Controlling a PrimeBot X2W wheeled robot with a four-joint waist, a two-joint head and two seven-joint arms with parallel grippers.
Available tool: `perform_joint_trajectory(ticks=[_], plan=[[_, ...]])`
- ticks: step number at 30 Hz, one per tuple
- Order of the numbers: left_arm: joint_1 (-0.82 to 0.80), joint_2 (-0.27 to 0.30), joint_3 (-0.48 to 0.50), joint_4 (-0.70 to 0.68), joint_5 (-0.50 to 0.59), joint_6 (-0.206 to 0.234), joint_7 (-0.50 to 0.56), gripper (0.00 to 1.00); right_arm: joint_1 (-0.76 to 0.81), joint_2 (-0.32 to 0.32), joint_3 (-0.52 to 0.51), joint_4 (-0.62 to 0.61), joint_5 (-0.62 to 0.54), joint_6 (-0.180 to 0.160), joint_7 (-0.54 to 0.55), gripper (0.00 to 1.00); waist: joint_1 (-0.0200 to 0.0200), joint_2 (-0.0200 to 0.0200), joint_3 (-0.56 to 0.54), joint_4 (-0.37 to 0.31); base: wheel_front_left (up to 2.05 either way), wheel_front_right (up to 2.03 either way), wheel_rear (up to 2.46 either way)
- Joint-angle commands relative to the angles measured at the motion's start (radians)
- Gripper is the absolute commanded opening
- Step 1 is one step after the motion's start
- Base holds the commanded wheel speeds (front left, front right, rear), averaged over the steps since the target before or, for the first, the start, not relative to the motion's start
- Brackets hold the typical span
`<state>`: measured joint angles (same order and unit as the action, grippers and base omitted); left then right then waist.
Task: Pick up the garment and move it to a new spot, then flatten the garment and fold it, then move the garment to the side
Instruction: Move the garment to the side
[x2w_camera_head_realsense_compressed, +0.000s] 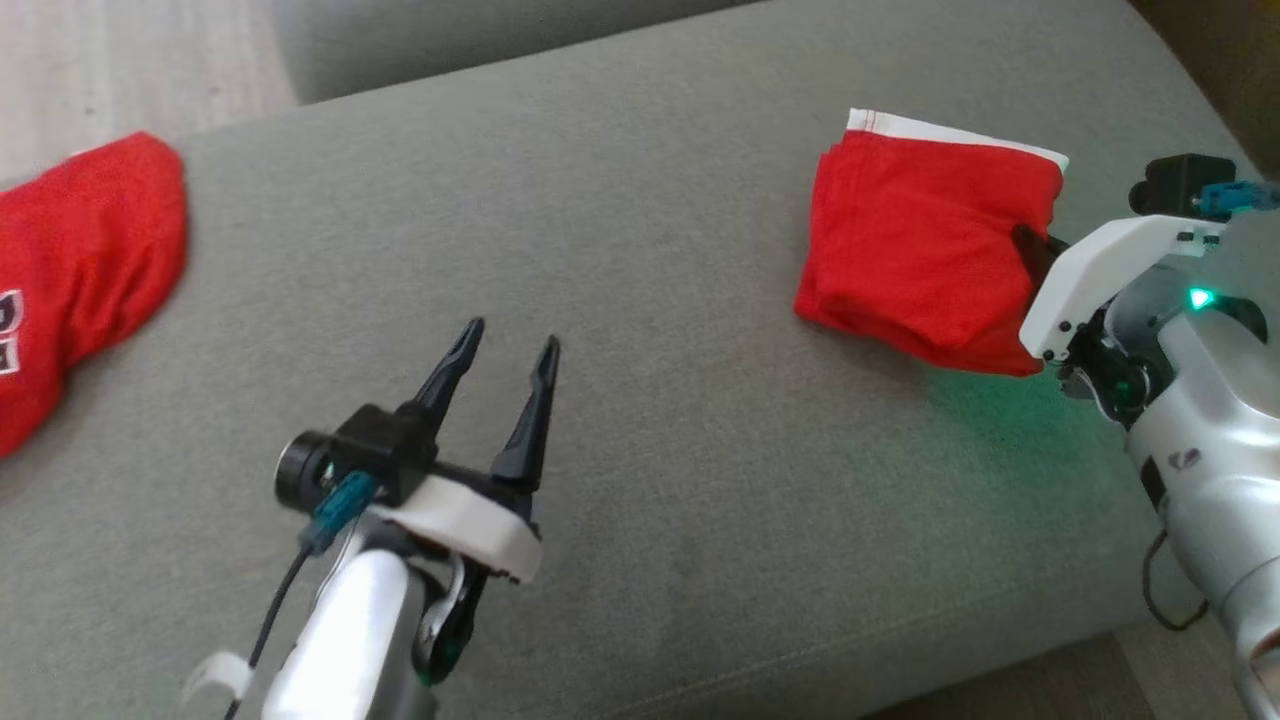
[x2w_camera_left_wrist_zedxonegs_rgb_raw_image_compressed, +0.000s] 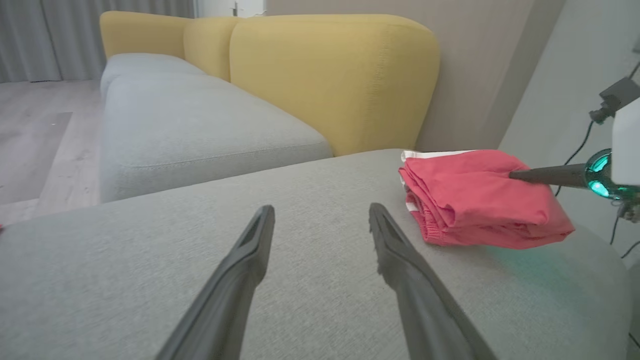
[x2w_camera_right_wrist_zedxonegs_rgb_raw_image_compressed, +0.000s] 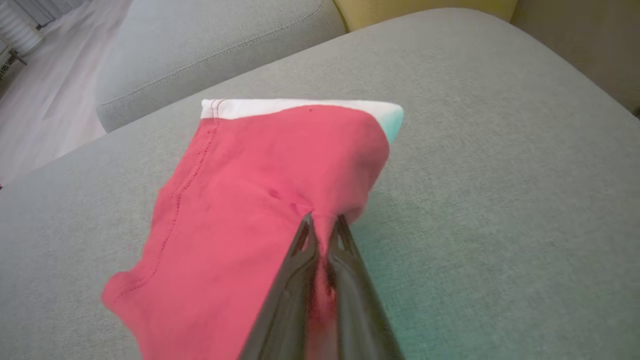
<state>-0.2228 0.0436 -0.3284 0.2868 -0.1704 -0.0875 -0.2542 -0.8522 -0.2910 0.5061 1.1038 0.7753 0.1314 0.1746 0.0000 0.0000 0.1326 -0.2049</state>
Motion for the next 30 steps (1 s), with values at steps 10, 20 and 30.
perform_joint_trajectory(ticks=[10,20,30], plan=[[-0.128,0.019,-0.009,-0.018,0.017,0.006,-0.005,1.0,-0.162,-0.104,0.106,-0.041,-0.027,-0.001,-0.007,0.0,0.0,0.0,0.174,0.046,0.0,0.0,0.0],[-0.182,0.044,-0.012,-0.035,0.027,0.014,0.001,1.0,-0.371,-0.303,0.195,0.084,-0.131,-0.001,0.064,0.0,0.0,0.0,0.308,0.152,0.0,0.0,0.0],[-0.185,0.041,-0.015,-0.021,0.015,0.02,-0.003,1.0,-0.452,-0.321,0.171,0.18,-0.214,-0.001,0.071,1.0,0.0,0.0,0.295,0.165,0.0,0.0,0.0]])
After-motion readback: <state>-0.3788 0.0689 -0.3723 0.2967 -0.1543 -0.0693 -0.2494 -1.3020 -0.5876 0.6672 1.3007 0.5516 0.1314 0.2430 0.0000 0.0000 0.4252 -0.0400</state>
